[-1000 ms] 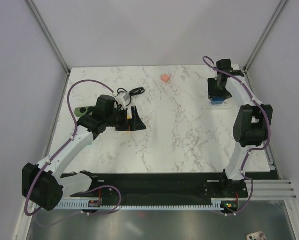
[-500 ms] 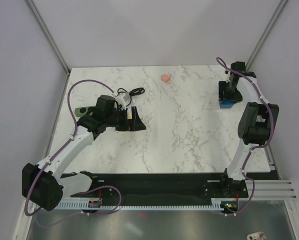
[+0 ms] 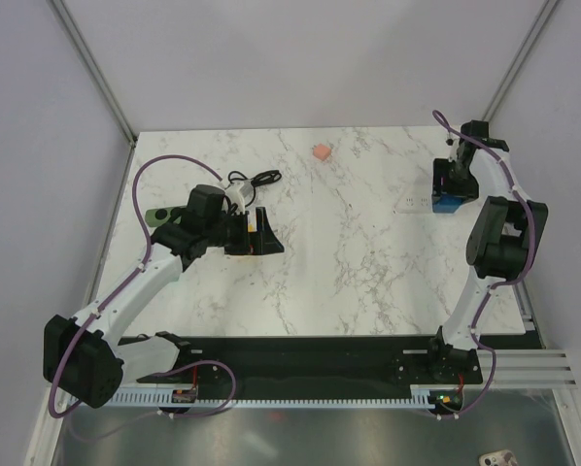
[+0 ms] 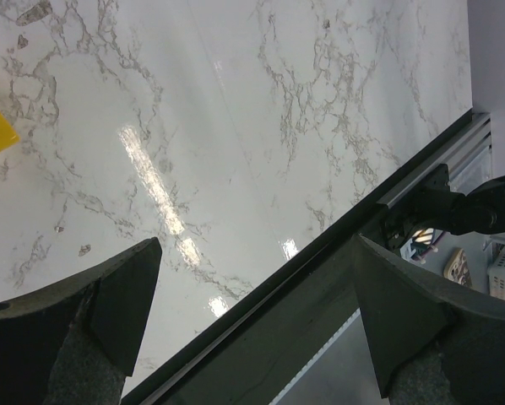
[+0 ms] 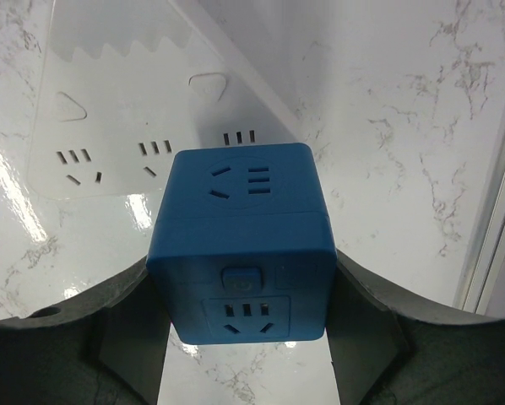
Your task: Insert the plug
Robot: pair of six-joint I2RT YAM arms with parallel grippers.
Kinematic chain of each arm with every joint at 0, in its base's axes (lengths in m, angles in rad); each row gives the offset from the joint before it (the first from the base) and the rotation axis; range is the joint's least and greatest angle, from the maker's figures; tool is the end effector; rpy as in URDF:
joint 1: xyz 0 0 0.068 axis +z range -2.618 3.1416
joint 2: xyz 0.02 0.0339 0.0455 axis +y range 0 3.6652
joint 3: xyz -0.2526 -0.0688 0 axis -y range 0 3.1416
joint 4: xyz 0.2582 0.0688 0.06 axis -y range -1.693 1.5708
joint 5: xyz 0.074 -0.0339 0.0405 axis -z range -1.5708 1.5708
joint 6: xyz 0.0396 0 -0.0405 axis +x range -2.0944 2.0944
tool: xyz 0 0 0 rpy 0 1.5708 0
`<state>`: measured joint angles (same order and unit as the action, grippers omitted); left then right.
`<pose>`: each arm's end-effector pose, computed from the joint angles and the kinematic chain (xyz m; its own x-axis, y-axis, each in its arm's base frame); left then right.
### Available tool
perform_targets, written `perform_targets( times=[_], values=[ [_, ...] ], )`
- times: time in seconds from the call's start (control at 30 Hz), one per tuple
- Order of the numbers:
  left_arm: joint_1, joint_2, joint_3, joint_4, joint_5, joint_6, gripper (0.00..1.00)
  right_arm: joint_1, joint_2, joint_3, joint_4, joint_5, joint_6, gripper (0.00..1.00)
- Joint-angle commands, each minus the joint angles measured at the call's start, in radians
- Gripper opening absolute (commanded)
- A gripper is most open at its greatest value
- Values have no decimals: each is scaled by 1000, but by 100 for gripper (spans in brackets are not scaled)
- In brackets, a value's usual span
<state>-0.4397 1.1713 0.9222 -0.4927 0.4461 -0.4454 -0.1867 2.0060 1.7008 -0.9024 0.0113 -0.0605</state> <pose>0.2349 -0.1294 0.2666 -0.8412 -0.0338 -0.5397 0.3429 0.7384 -0.5807 0.4236 -0.0805 0.2160 -0.9283 0.1138 -0.3540 0.1337 0.9905 -0.0320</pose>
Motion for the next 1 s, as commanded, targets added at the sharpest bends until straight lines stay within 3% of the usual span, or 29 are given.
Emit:
perform_targets(
  times=[0.0,0.3,0.97],
  values=[
    [-1,-7,10,5,-6,43,100,-5,20,60,13,-39,-22,0],
    [-1,-15,10,3,-4,48,100,-5,40,112,10,-70,-27,0],
    [-1,-15,10,6,-7,47,100,-19,17,39,2,-27,-12,0]
  ],
)
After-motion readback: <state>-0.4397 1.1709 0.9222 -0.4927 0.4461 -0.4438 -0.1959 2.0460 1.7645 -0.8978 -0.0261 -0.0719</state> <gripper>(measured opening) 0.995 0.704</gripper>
